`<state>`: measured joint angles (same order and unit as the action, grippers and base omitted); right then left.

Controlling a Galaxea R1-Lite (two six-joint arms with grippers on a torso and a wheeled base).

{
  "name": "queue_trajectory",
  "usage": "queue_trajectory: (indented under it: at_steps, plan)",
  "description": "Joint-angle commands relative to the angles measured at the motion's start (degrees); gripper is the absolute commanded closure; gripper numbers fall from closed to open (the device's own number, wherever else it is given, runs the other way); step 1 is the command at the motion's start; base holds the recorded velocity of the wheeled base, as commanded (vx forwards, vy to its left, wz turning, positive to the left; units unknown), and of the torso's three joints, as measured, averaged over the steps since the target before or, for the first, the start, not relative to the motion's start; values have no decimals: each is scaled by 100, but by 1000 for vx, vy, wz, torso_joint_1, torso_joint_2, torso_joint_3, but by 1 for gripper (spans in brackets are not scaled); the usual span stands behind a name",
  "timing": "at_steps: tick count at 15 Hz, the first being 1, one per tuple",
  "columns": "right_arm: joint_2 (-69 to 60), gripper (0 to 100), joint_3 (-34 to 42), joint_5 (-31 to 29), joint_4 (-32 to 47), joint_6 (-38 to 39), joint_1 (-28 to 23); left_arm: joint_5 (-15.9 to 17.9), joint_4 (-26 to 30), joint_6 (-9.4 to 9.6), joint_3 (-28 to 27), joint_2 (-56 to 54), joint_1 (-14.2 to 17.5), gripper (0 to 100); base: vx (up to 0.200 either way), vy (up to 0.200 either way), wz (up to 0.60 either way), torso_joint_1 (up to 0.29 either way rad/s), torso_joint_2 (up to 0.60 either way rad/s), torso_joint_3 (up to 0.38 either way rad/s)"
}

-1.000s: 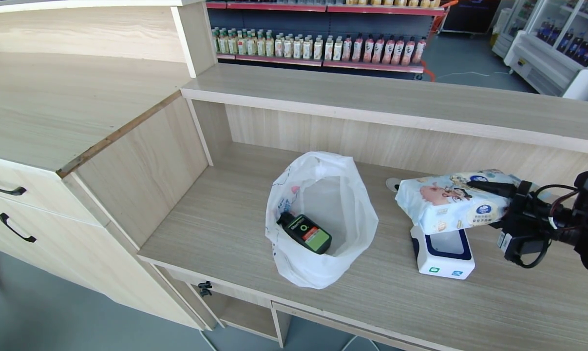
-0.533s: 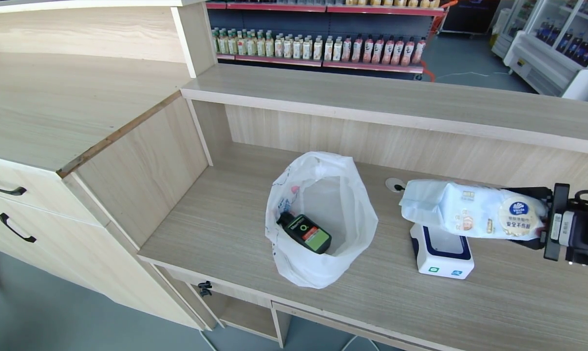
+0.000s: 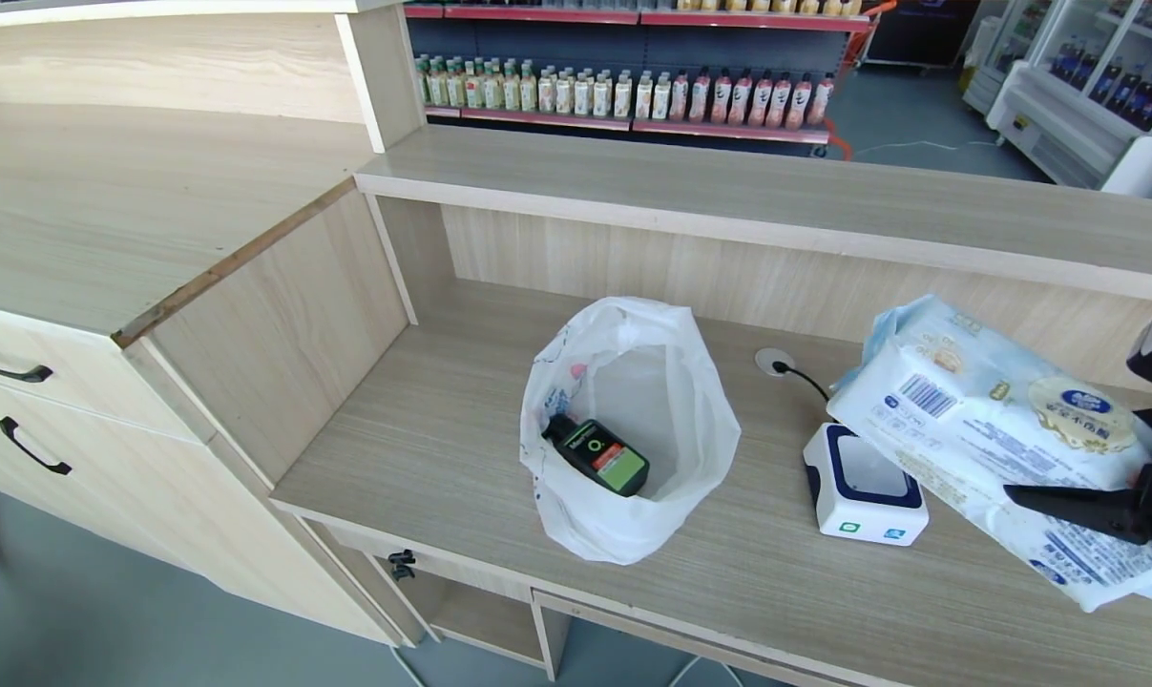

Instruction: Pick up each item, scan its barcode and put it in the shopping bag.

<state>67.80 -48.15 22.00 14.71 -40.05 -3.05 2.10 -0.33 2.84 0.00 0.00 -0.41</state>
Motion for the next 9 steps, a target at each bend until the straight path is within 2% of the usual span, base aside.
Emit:
queue_trajectory:
  at_steps: [1, 2, 3, 4, 5, 6, 8, 9]
  plan:
    - [-417, 100, -555, -495, 330, 700, 718, 1, -2, -3, 0, 0, -2, 0, 0, 0, 0, 0, 0, 0]
    - [-364, 100, -766, -1181, 322, 1535, 1228, 1, -2, -3, 0, 0, -2, 0, 0, 0, 0, 0, 0, 0]
    - [-364, 100, -766, -1181, 322, 1535, 1228, 1, -2, -3, 0, 0, -2, 0, 0, 0, 0, 0, 0, 0]
    - [-74, 100, -1126, -2719, 339, 2475, 1975, -8, -2, 6, 0, 0, -2, 0, 0, 0, 0, 0, 0, 0]
    - [84, 100, -1276, -3589, 313, 2590, 2291, -8, -2, 6, 0, 0, -2, 0, 0, 0, 0, 0, 0, 0]
    - [119, 100, -1284, -4134, 251, 2607, 2511, -8, -2, -3, 0, 0, -2, 0, 0, 0, 0, 0, 0, 0]
    - [57, 100, -1065, -4609, 23, 2607, 2704, -8, -2, -3, 0, 0, -2, 0, 0, 0, 0, 0, 0, 0]
    - [-13, 100, -880, -4609, -162, 2598, 2695, 1, -2, -3, 0, 0, -2, 0, 0, 0, 0, 0, 0, 0]
